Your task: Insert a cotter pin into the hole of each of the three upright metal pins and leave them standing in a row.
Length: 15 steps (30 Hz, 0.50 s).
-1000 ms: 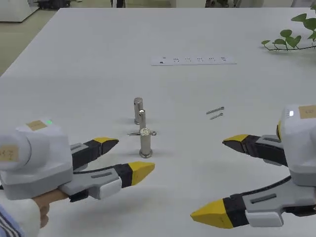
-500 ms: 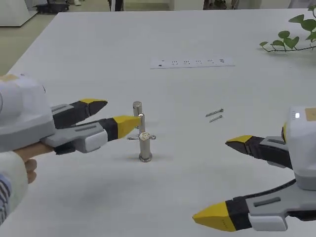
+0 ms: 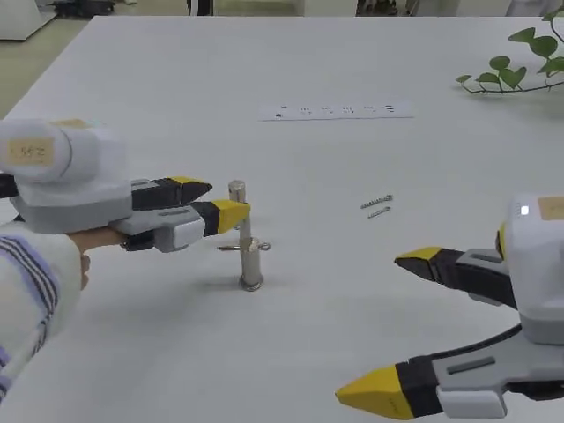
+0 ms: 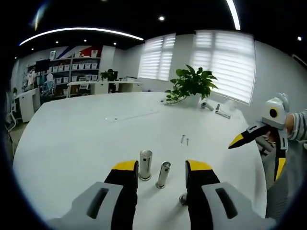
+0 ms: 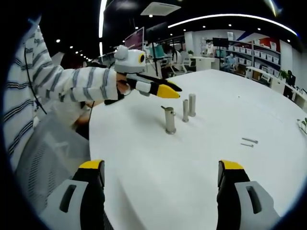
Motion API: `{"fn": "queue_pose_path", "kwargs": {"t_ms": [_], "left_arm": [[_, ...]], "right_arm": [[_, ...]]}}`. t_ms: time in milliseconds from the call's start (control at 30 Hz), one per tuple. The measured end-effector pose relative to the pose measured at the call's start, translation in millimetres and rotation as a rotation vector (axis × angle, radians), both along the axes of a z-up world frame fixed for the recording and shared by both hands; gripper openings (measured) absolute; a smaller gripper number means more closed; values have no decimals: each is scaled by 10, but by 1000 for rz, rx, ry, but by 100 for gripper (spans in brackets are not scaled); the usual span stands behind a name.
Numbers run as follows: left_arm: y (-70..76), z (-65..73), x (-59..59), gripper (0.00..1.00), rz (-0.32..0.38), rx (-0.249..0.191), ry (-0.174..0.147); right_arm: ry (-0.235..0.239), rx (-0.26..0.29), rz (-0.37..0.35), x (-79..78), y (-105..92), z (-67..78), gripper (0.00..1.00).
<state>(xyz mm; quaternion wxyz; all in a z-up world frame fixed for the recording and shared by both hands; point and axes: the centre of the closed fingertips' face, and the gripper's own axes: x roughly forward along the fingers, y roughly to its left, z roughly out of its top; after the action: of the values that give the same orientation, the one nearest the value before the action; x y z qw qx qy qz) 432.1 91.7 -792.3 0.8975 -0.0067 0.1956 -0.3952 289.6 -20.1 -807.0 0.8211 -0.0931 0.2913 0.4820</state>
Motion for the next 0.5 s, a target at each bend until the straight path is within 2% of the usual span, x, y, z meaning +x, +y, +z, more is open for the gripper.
{"fn": "queue_pose_path", "kwargs": {"t_ms": [100,367,500], "left_arm": [[-40,-83,11,35,-26,26,14],[-102,-246,40,24,-57,59,46],[-118,-309,49,22,-63,77,56]], "right_arm": [[7,1,4,-11,5,-10,98],[7,0,-16,26,-16,-9,98],[12,-5,-15,34,-23,-25,98]]}}
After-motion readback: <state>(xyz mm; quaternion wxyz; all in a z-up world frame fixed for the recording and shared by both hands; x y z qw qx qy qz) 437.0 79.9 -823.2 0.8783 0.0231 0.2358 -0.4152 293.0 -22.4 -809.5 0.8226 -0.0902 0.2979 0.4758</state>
